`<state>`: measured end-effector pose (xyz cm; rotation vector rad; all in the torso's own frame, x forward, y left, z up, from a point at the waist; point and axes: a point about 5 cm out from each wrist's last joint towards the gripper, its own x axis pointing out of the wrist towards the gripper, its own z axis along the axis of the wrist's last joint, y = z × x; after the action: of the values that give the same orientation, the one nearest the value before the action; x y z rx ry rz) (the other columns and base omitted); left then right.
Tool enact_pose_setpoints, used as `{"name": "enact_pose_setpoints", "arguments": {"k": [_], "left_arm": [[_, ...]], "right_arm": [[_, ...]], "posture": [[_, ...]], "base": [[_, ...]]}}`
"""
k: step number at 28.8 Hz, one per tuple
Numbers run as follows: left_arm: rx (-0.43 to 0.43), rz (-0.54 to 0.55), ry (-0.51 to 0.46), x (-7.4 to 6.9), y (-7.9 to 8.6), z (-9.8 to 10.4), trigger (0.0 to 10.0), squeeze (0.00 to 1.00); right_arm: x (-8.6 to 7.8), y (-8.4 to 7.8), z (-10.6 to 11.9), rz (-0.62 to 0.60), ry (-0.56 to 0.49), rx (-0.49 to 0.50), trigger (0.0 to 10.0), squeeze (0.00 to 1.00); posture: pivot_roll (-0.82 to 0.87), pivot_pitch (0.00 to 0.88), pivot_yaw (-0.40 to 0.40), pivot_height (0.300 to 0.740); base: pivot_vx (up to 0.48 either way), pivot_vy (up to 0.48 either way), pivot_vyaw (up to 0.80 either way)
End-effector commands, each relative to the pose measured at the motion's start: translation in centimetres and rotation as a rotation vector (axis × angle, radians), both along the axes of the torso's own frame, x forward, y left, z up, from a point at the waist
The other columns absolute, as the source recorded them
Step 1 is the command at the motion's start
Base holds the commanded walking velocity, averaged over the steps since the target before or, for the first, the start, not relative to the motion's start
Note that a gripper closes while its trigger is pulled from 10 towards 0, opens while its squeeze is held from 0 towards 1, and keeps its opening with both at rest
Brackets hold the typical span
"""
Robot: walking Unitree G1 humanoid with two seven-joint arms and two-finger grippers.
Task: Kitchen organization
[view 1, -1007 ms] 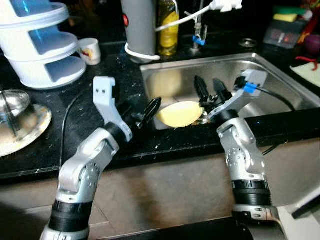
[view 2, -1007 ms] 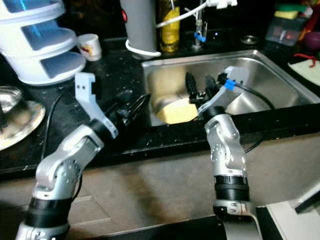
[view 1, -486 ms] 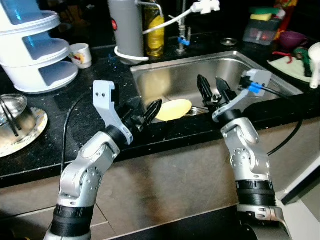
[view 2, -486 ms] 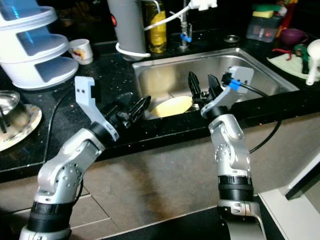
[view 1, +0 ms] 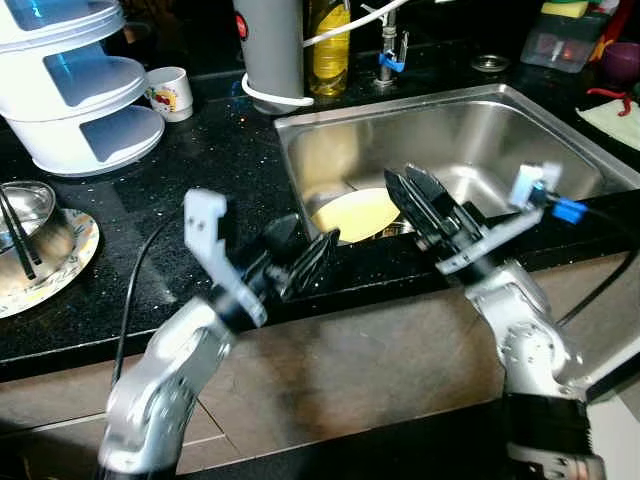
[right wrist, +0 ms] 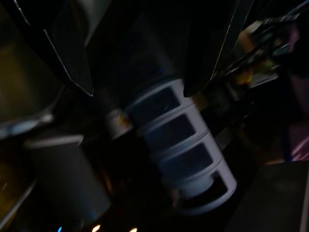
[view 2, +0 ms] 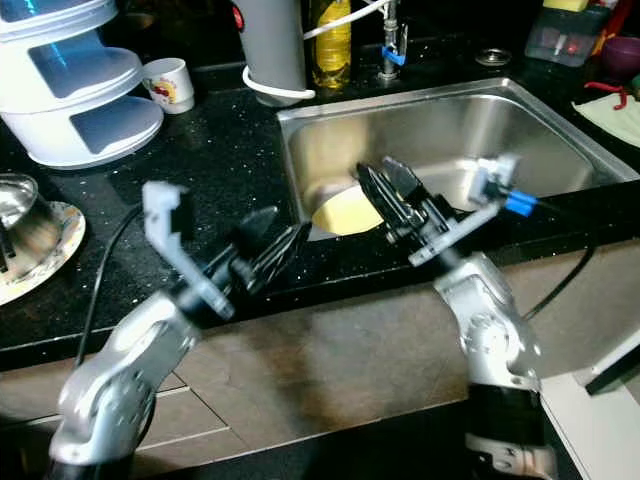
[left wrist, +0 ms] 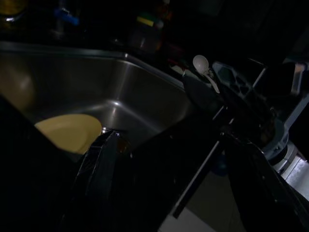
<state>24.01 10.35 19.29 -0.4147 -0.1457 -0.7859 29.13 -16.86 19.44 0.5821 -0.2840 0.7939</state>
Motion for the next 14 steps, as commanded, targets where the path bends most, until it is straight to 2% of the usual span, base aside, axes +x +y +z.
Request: {"name": "enact_pose_setpoints", "arguments": {"k": [1, 5, 7, 14], "left_arm": [[0.018, 0.002, 0.010, -1.1, -0.2, -0.4, 10.0, 0.00], [0.031, 0.004, 0.025, -2.0, -0.6, -0.9, 10.0, 0.00], [0.038, -0.003, 0.022, -2.3, -0.9, -1.0, 10.0, 0.00], [0.054, 0.016, 0.025, -2.3, -0.9, -1.2, 10.0, 0.00]], "right_arm": [[-1.4, 0.9, -0.5, 0.104, 0.005, -0.015, 10.0, 0.00], [-2.2, 1.4, -1.4, 0.162, 0.047, -0.010, 10.0, 0.00], [-3.2, 2.3, -2.2, 0.260, 0.068, -0.012, 10.0, 0.00], [-3.7, 3.2, -2.1, 0.317, 0.083, 0.037, 10.0, 0.00]], "posture": [[0.04, 0.000, 0.012, 0.740], [0.04, 0.000, 0.009, 0.740], [0.04, 0.000, 0.005, 0.740], [0.04, 0.000, 0.000, 0.740]], "base": [[0.000, 0.000, 0.00], [0.000, 0.000, 0.00], [0.000, 0.000, 0.00], [0.000, 0.000, 0.00]]}}
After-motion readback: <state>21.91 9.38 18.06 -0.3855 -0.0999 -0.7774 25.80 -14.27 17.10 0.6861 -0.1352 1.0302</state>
